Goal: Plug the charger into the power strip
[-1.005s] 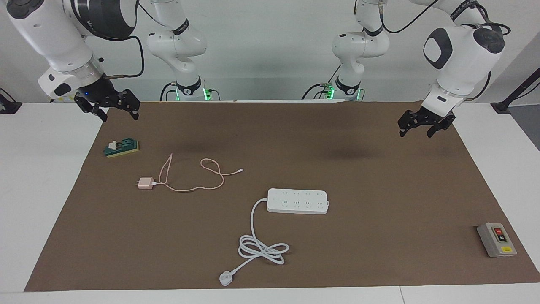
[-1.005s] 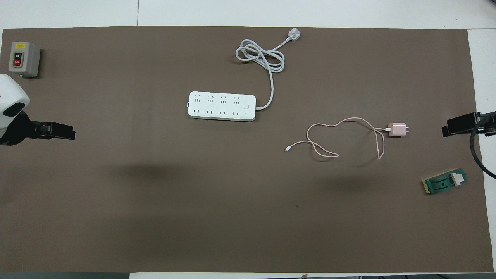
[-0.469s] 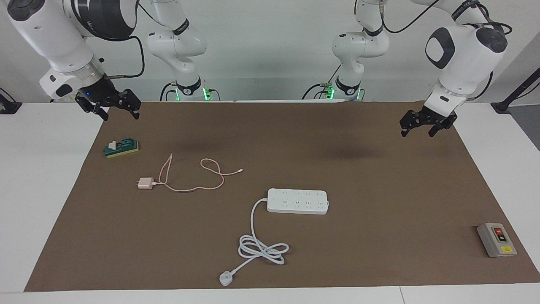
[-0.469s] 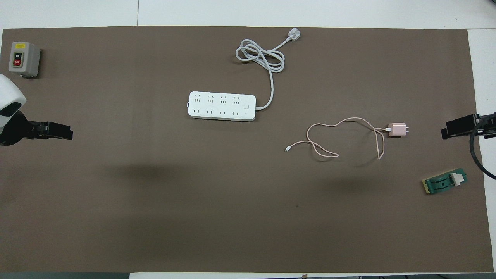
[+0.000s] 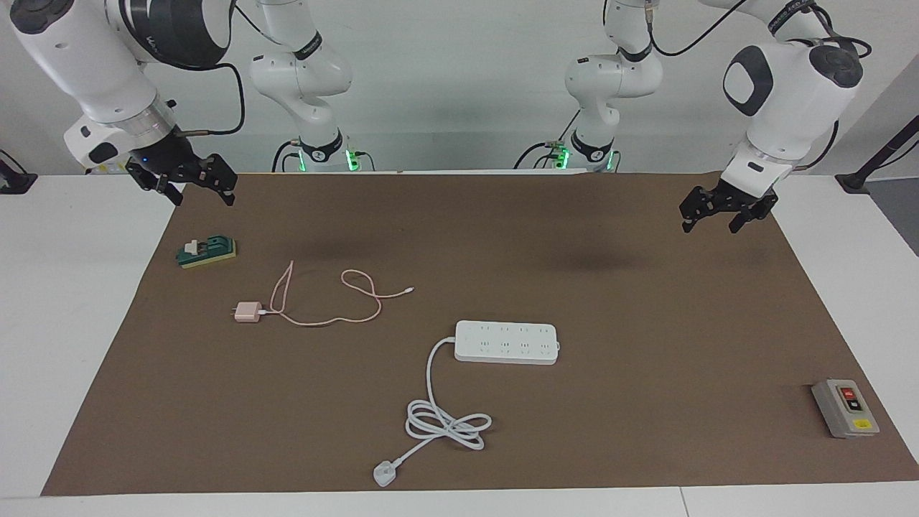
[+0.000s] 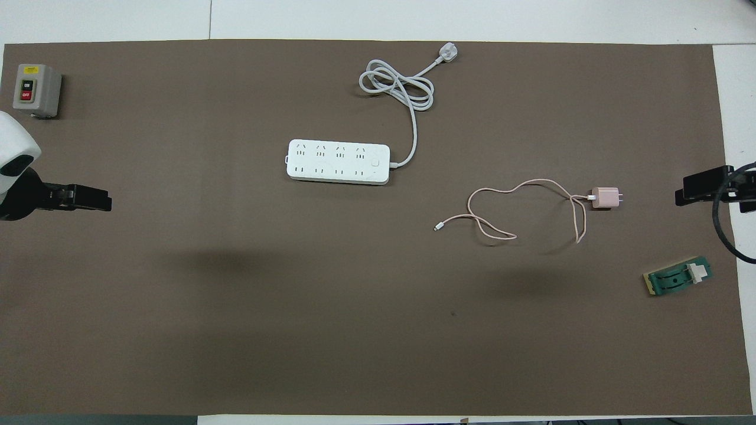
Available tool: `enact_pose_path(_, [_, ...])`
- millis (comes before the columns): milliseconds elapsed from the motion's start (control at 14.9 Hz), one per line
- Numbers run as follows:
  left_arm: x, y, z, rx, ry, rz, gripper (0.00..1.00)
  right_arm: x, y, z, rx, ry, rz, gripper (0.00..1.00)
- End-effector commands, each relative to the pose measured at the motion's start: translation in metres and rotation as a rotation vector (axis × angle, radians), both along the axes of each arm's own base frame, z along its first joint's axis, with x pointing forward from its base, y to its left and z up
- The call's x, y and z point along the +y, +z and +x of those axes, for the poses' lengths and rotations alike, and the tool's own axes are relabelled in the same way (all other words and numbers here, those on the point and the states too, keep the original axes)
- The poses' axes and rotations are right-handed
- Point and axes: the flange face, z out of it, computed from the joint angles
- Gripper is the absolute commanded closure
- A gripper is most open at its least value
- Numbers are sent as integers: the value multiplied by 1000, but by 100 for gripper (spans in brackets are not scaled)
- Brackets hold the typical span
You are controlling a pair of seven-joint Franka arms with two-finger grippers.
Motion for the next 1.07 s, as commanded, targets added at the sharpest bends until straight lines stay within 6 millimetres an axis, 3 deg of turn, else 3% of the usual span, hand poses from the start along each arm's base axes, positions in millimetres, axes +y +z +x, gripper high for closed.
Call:
enact_pose_path(0, [-1,5,-1,-19,-7,3,0,-2,-5,-10,14,-213,-9,0])
enact_pose_path(335, [-2,9,0,-30,-8,4,0,-3,-31,1,96,-641,75,0])
enact_pose_path(469, [-4,10,0,-31,-6,2,0,0,-58,11,177,-818,80,0])
enact_pose_path(670, [-5,7,-1,-13,-10,-4,0,-6,-82,22,195,-1003,57,0])
enact_pose_path(1005, [-12,6,-6,7,24,-108,0,-50,-141,28,257,-1279,117,0])
